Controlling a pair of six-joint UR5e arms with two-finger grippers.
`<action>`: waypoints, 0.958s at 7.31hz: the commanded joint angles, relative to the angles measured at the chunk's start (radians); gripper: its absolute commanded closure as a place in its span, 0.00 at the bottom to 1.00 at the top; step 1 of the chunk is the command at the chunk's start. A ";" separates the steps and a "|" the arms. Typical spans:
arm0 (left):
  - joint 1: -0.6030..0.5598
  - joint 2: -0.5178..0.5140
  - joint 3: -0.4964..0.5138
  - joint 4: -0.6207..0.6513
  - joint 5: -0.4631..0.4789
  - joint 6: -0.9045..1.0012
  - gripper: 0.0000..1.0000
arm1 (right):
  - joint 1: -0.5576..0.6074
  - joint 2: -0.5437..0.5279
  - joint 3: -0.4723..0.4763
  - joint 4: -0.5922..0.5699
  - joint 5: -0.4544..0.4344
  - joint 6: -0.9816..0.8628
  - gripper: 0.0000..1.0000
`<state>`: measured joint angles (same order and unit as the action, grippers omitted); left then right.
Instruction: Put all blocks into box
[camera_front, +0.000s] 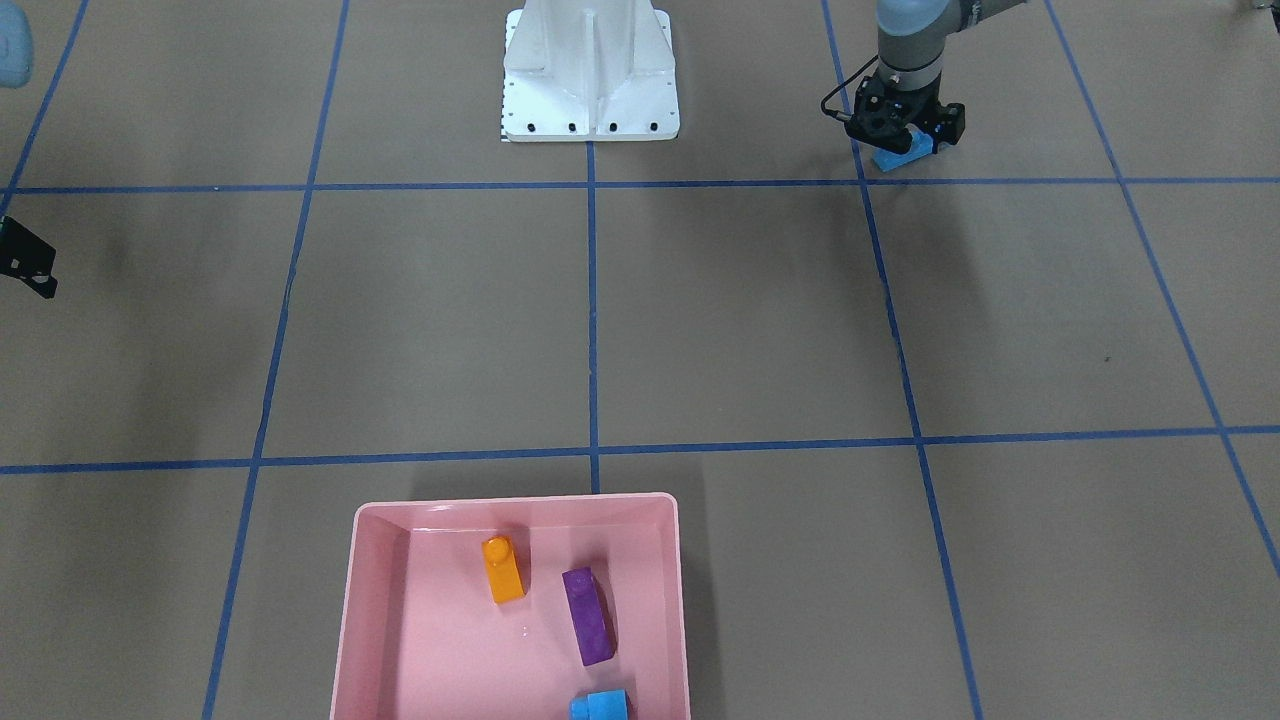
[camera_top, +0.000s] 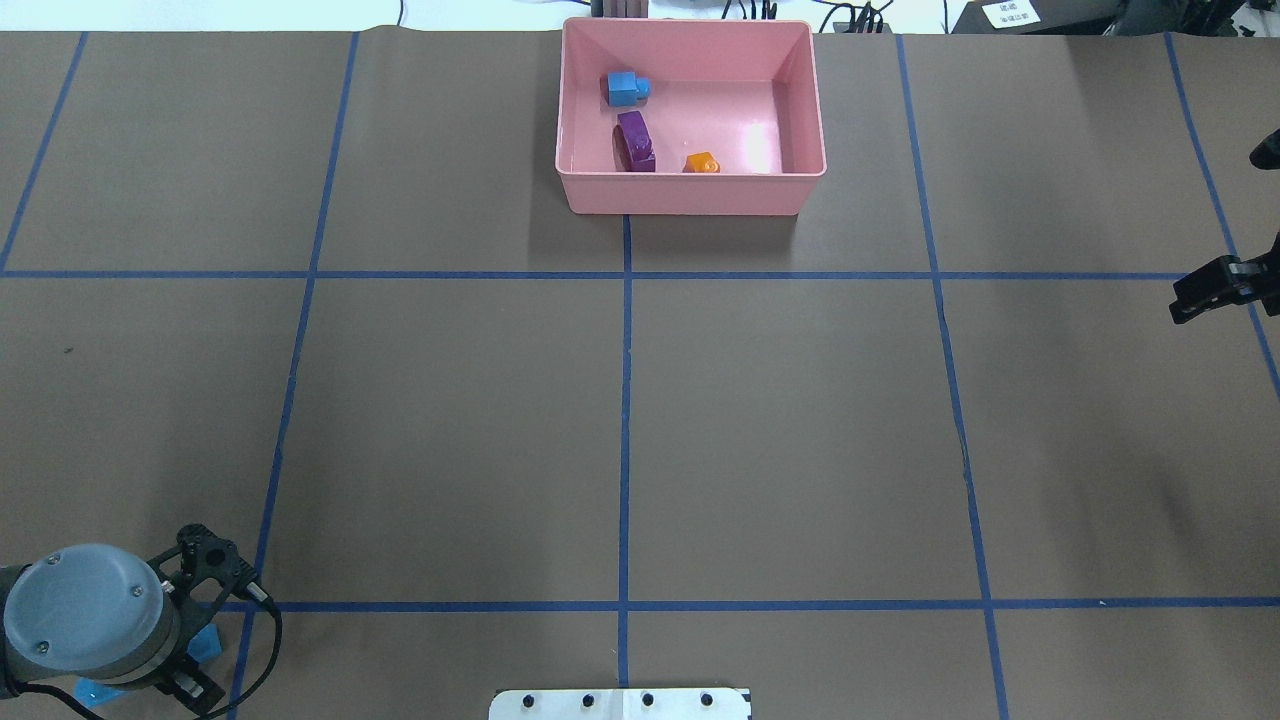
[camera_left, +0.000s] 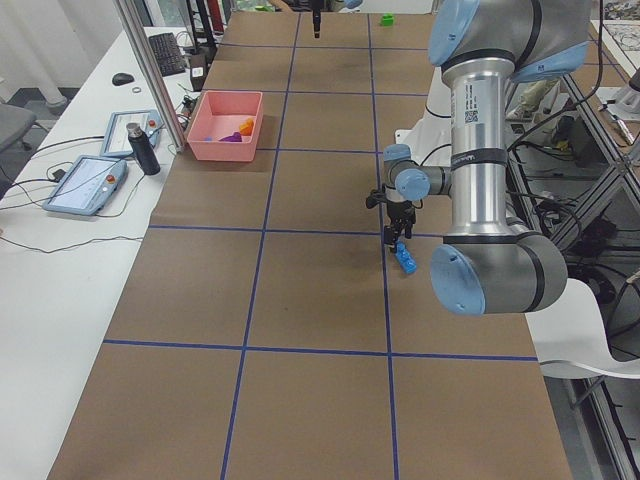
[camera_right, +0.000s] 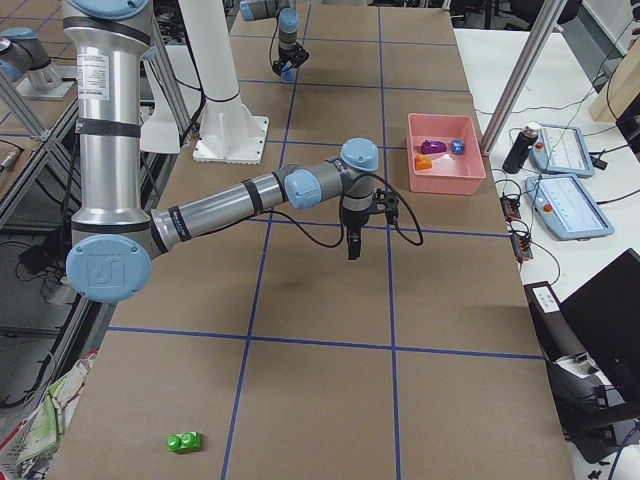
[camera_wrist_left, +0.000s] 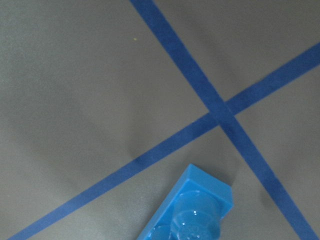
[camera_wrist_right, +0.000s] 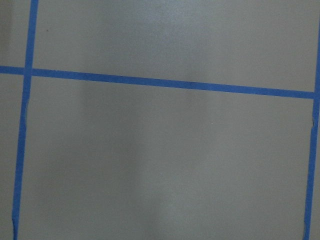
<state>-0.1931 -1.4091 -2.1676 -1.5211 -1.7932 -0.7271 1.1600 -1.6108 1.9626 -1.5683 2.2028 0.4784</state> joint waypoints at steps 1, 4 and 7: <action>0.006 -0.005 0.009 -0.001 0.000 0.000 0.13 | 0.004 -0.012 0.002 0.001 0.000 -0.001 0.00; 0.008 -0.008 0.020 -0.001 0.000 0.056 0.48 | 0.006 -0.011 0.002 0.001 0.000 -0.001 0.00; 0.000 -0.010 -0.007 -0.001 -0.002 0.057 0.95 | 0.012 -0.009 0.002 0.001 0.000 -0.001 0.00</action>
<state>-0.1872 -1.4188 -2.1576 -1.5218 -1.7935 -0.6722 1.1698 -1.6201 1.9650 -1.5677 2.2028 0.4771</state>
